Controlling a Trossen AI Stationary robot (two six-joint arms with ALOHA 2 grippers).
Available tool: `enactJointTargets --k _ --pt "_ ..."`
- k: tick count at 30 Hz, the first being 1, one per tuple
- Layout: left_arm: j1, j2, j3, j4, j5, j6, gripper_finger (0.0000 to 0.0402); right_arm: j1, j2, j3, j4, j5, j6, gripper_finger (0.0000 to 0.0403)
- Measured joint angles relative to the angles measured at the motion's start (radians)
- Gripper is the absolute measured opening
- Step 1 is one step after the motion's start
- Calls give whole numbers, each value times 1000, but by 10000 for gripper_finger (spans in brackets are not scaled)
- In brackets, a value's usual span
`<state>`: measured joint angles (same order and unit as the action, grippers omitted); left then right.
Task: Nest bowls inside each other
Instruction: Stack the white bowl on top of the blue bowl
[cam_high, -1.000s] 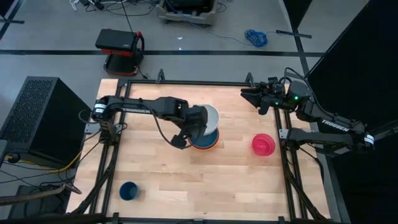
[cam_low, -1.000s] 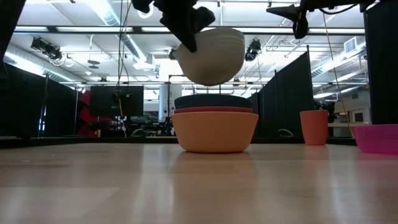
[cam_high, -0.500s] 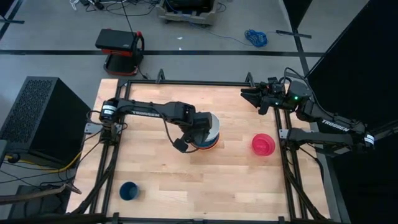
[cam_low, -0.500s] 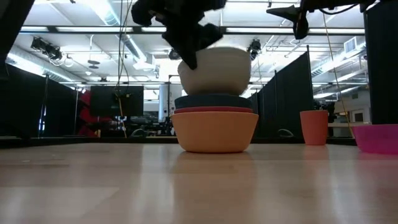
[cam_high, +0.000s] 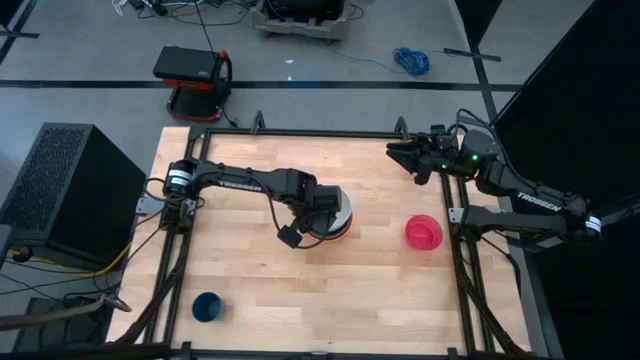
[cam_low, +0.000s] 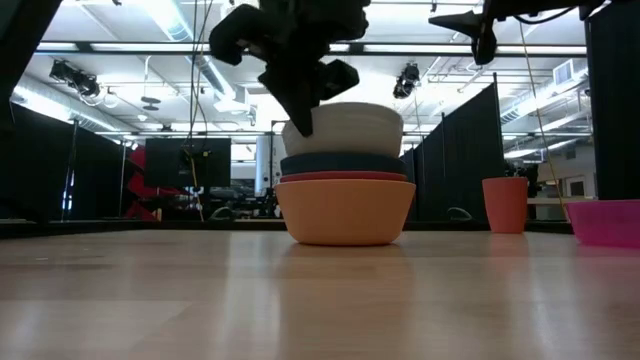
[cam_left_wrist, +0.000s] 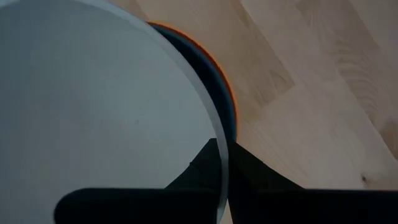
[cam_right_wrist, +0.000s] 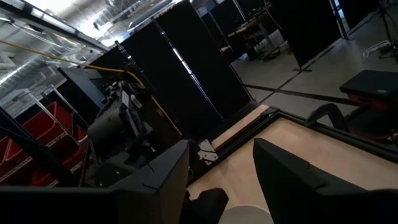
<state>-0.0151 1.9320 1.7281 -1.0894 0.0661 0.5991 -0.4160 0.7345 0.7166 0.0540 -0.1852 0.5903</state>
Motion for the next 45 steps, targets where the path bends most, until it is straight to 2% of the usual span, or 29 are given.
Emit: enactJointTargets --k 6,31,39,45 --pt "0 1 -33 27 0 -3 0 0 0 0 0 0 0 156" --pt "-13 53 -30 83 7 -80 3 0 0 0 -4 0 2 156" --pt "-13 55 -32 76 29 -90 21 0 0 0 -6 0 0 174" --pt "-13 55 -23 73 28 -115 52 0 0 0 -6 0 0 176"
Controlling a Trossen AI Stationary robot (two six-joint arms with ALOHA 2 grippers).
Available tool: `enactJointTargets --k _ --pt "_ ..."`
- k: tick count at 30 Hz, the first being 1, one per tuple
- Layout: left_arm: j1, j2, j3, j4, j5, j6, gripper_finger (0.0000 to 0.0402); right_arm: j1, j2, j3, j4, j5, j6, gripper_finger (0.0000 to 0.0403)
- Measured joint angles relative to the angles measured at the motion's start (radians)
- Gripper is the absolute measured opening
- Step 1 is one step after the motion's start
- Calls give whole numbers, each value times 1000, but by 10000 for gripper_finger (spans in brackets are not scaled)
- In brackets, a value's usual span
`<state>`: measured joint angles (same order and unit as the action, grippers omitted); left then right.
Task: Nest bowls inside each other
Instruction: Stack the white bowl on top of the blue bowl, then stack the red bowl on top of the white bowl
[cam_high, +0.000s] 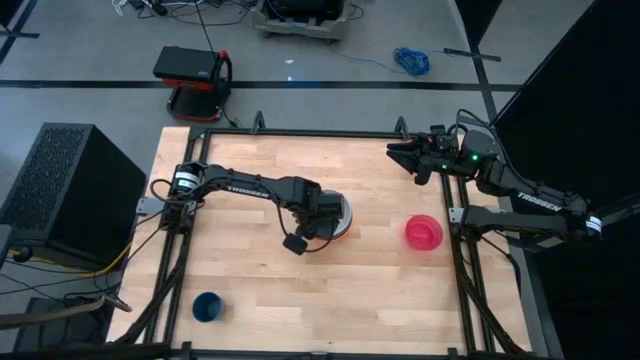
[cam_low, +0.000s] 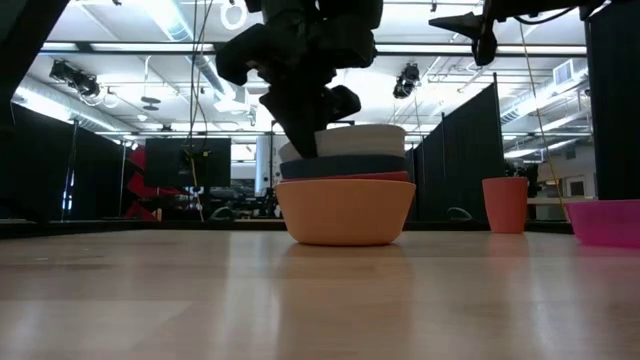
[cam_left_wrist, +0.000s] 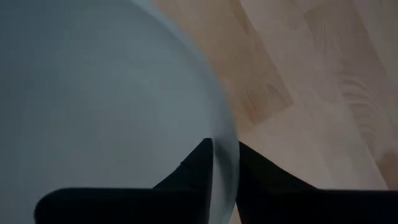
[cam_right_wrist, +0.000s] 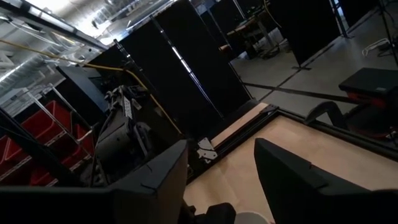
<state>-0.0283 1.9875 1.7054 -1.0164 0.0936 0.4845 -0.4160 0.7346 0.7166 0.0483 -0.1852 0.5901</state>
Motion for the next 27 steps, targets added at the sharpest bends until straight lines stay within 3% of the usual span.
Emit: enactJointTargets --k 14,27 --pt "0 1 46 -11 -14 -26 126 0 0 0 0 0 0 180" --pt "8 -15 115 -30 -49 -44 137 0 -4 0 -3 -1 -3 182"
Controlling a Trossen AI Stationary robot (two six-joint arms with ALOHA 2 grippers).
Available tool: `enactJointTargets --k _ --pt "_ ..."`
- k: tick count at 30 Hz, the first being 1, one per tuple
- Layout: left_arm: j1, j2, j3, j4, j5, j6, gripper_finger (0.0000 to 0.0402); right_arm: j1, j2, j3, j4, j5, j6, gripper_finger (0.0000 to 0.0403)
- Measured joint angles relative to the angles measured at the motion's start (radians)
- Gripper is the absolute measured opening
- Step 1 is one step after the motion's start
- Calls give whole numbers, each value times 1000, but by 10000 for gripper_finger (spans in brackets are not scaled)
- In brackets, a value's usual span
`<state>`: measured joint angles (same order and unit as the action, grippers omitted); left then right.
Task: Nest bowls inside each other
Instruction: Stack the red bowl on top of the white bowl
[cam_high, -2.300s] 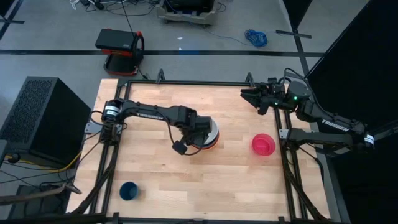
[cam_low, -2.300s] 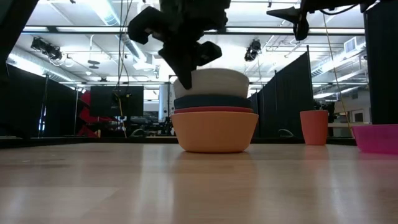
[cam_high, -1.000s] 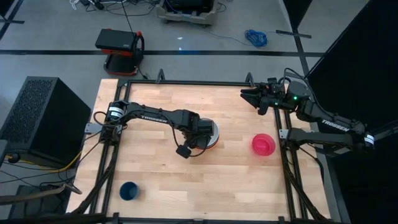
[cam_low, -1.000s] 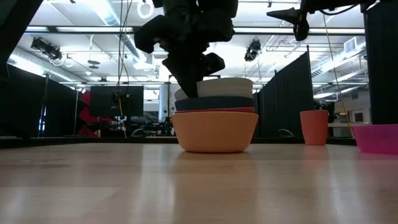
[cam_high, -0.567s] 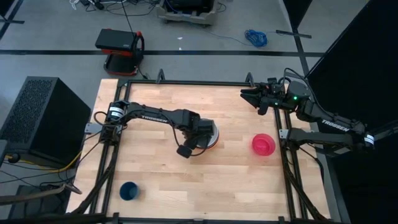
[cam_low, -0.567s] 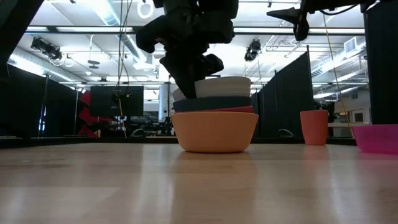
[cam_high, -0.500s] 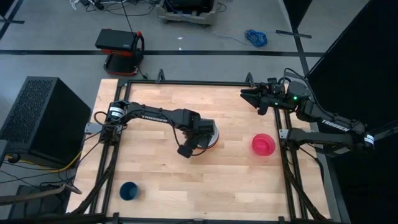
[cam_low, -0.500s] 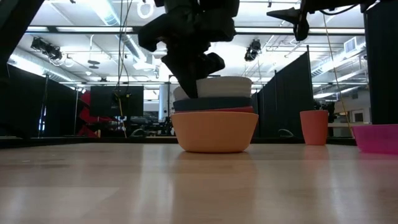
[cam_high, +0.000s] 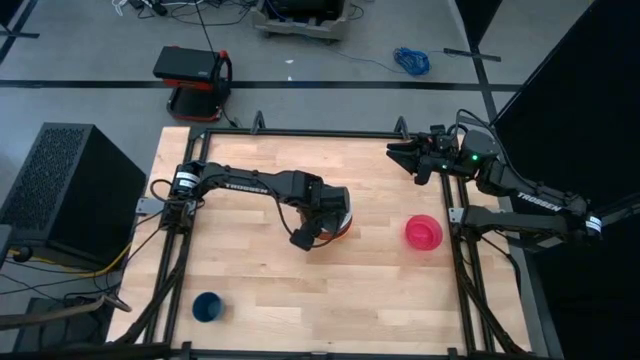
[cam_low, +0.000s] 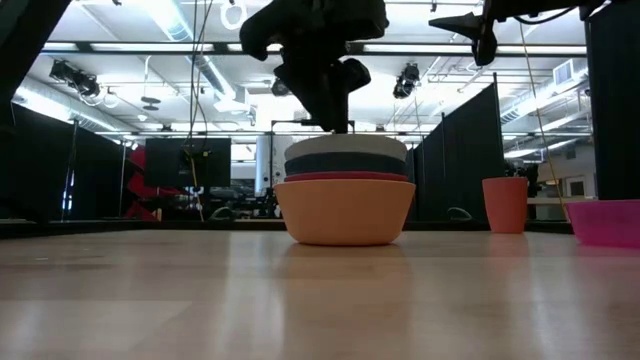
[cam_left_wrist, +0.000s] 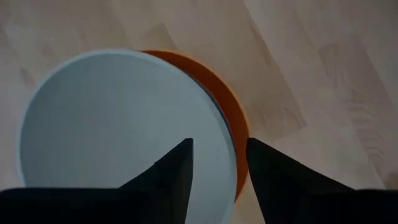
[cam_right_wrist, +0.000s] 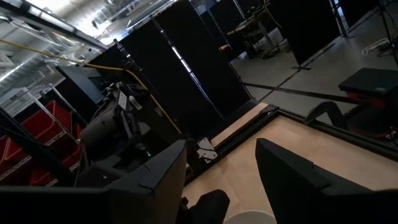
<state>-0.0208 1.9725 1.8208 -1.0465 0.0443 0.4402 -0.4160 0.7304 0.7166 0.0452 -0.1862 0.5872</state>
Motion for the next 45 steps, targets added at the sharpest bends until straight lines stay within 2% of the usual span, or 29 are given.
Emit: enactJointTargets --k 15,20,29,45 --pt "69 -154 -10 66 -23 -172 128 0 -43 0 -23 -6 -24 172" --pt "93 -232 -81 188 -7 -211 114 0 -117 0 -56 -7 -43 166" --pt "95 -400 -318 472 9 -318 90 0 -264 0 -350 42 -47 166" --pt "96 -571 -559 722 -19 -471 71 1 -213 1 -852 -5 -112 170"
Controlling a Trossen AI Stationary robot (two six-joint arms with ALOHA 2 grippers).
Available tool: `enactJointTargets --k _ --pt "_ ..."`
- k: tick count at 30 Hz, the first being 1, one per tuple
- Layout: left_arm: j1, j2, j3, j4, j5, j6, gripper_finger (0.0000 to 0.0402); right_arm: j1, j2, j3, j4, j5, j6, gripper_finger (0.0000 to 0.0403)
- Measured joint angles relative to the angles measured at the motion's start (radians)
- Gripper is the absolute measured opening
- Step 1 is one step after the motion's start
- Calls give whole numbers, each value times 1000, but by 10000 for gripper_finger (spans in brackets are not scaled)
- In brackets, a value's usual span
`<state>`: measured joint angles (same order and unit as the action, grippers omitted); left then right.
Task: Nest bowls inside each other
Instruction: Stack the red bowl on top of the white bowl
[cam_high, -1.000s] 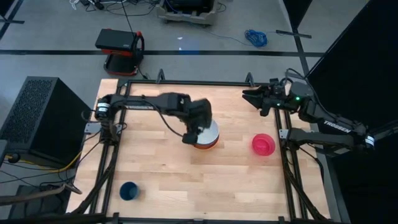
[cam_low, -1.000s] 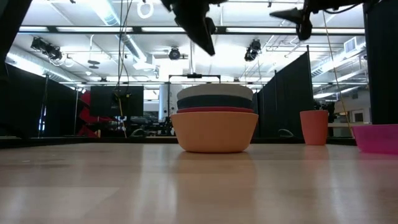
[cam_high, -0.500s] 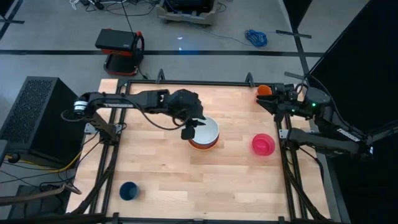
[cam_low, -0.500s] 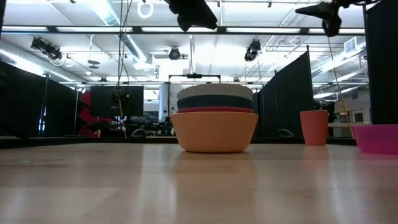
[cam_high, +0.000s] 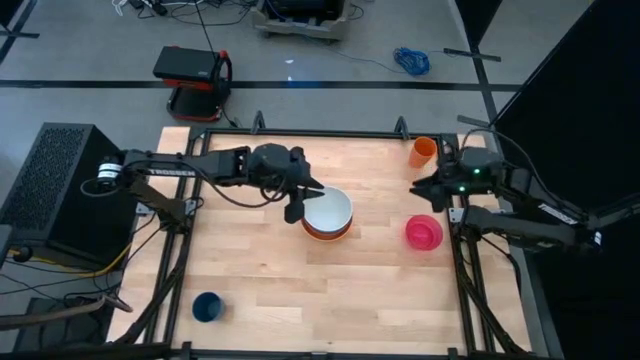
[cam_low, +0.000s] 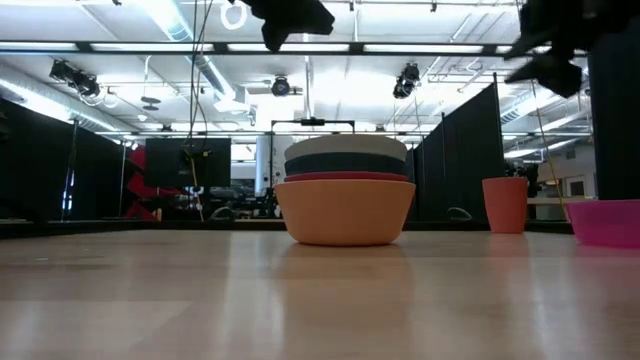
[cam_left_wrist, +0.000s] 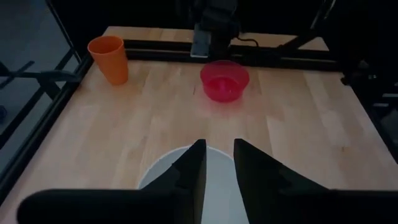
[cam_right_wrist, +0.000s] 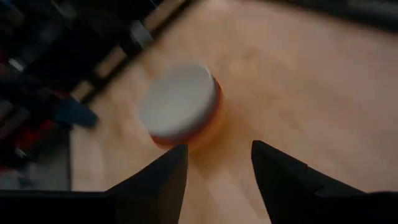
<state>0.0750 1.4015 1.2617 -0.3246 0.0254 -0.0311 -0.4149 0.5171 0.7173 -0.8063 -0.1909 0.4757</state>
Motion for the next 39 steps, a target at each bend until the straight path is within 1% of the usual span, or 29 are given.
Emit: enactJointTargets --k 4,9,14,32,39 --pt "0 1 0 -3 0 0 77 0 45 0 -157 0 -44 176" --pt "2 1 0 -8 0 0 83 0 82 0 -228 1 -88 177" --pt "2 1 0 -35 0 0 81 0 136 0 -319 16 -129 175" --pt "2 1 0 -62 1 0 81 0 352 -1 -379 65 -268 214" --pt "2 1 0 -64 3 0 82 0 412 -23 -375 66 -298 219"
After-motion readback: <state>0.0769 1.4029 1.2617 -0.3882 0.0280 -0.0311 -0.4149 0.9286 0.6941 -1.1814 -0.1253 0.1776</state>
